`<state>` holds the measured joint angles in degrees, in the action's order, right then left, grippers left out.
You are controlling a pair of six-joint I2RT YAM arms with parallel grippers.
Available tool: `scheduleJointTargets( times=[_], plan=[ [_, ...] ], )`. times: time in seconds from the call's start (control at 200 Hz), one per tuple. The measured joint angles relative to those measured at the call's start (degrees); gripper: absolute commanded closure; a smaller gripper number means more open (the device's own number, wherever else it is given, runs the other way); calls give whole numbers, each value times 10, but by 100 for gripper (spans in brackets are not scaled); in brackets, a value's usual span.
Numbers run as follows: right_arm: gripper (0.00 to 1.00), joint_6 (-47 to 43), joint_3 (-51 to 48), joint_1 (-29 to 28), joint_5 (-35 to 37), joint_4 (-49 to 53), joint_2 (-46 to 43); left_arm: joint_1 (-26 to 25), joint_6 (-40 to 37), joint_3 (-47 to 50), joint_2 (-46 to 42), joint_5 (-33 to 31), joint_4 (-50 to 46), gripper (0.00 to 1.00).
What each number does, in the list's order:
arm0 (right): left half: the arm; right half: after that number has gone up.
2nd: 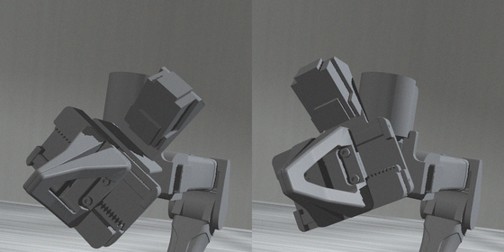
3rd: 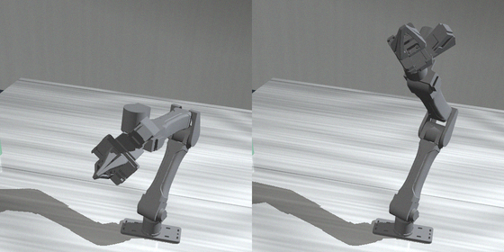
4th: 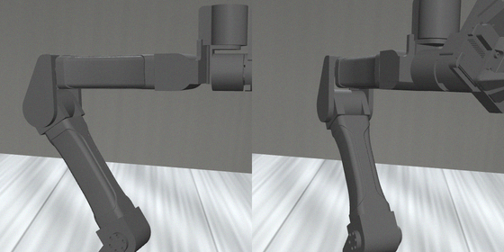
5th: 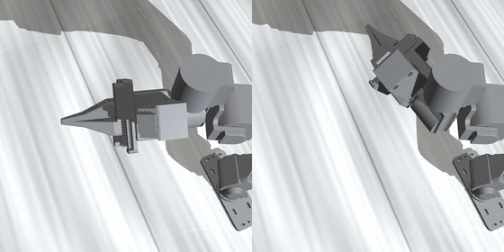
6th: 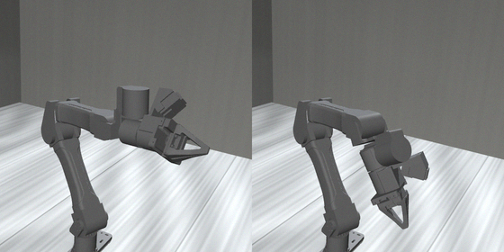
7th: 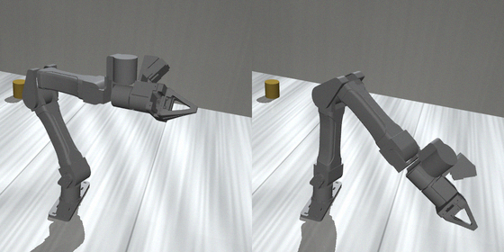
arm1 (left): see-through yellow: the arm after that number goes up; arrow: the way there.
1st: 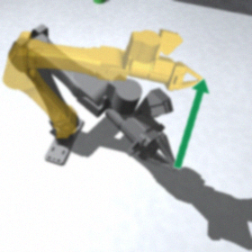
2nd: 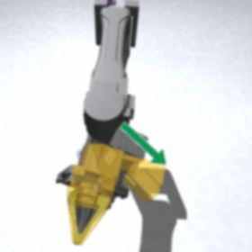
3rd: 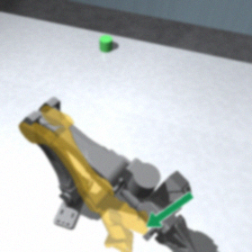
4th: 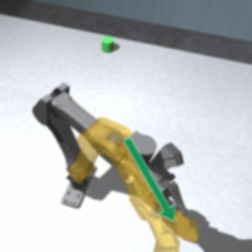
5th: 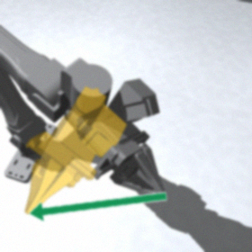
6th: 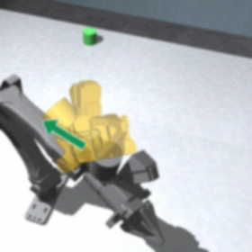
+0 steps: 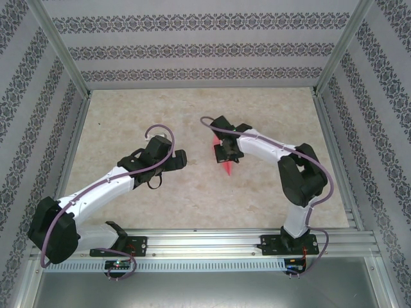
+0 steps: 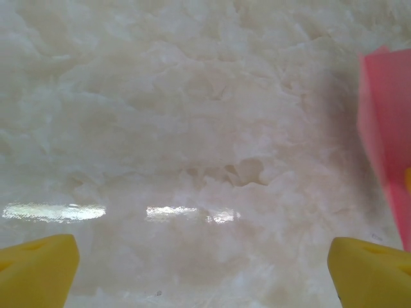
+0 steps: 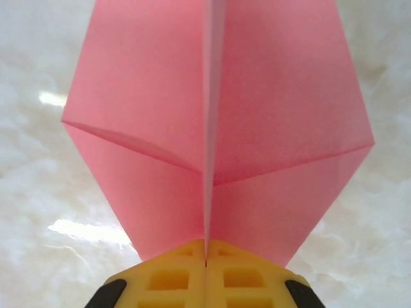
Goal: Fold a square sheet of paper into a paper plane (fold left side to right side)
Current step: Pick up the paper plane at the center of the table, then place the paper plane at the center of the table.
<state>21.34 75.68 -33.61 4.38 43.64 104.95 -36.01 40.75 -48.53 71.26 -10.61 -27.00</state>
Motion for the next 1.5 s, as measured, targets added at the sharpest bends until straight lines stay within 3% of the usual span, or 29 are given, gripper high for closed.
scheduleJointTargets(
  times=[0.31, 0.6, 0.819, 1.499],
  plan=[
    [100, 2, 52, 43, -55, -23, 49, 0, -2, 0, -1, -3, -6, 0],
    [88, -1, 88, 60, -54, -16, 122, 0, -2, 0, -5, -3, -12, 0],
    [80, 0, 97, 61, -51, -10, 130, 0, -2, 0, -6, -3, -12, 0],
    [71, -3, 128, 51, -31, 18, 161, 0, -2, 0, -7, -3, -13, 0]
  ],
)
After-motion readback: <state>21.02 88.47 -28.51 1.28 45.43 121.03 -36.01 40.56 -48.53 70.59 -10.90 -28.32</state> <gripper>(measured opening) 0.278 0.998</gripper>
